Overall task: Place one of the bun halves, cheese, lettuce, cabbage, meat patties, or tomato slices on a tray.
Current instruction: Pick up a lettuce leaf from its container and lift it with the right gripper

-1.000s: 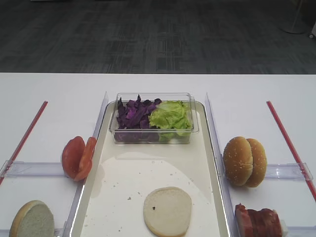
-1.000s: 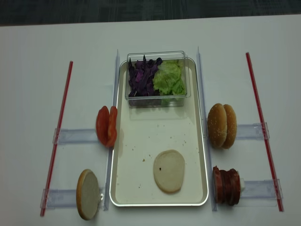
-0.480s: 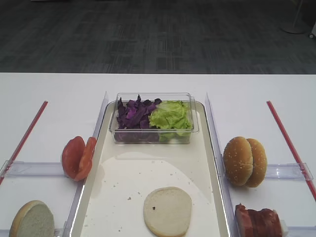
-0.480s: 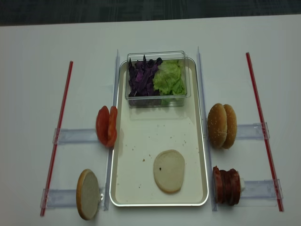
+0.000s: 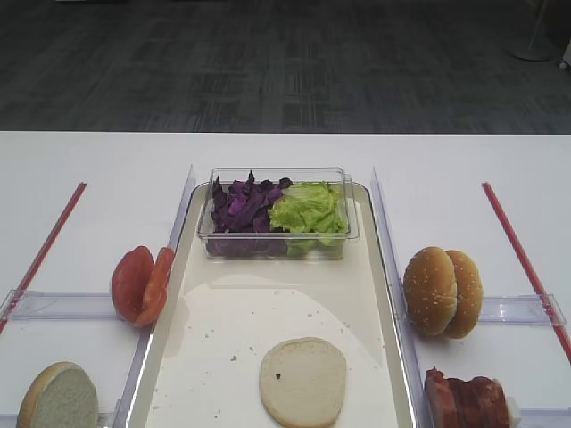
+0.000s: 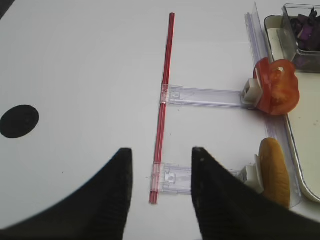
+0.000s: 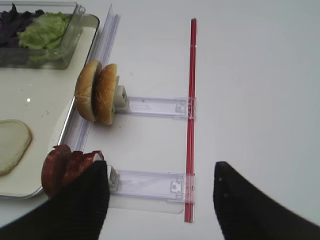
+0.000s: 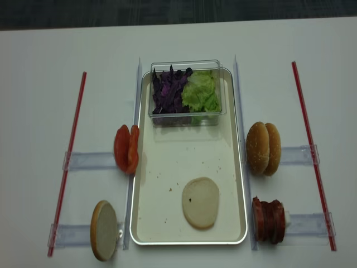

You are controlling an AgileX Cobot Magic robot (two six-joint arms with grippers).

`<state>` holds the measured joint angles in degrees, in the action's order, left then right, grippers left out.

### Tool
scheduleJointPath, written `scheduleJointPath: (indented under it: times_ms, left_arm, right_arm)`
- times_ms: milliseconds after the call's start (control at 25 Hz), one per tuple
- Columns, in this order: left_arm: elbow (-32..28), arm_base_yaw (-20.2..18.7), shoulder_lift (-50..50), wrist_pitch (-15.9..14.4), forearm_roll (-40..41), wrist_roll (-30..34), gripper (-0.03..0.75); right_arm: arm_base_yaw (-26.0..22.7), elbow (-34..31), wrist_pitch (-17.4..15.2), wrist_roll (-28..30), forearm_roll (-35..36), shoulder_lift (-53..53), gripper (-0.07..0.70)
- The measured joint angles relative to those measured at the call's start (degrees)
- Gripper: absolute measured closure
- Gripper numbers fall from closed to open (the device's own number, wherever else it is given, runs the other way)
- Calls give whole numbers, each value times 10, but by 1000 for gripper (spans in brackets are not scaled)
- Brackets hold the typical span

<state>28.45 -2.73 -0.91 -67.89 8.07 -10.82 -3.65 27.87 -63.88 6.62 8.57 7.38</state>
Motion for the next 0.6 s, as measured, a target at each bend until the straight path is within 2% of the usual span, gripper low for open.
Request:
scheduleJointPath:
  times_ms: [320, 600]
  left_arm:
    - [0, 0, 0, 0, 0, 0, 444]
    - [0, 0, 0, 0, 0, 0, 444]
  right_arm:
    - [0, 0, 5, -1, 1, 134, 152]
    - [0, 36, 47, -4, 12, 266, 152]
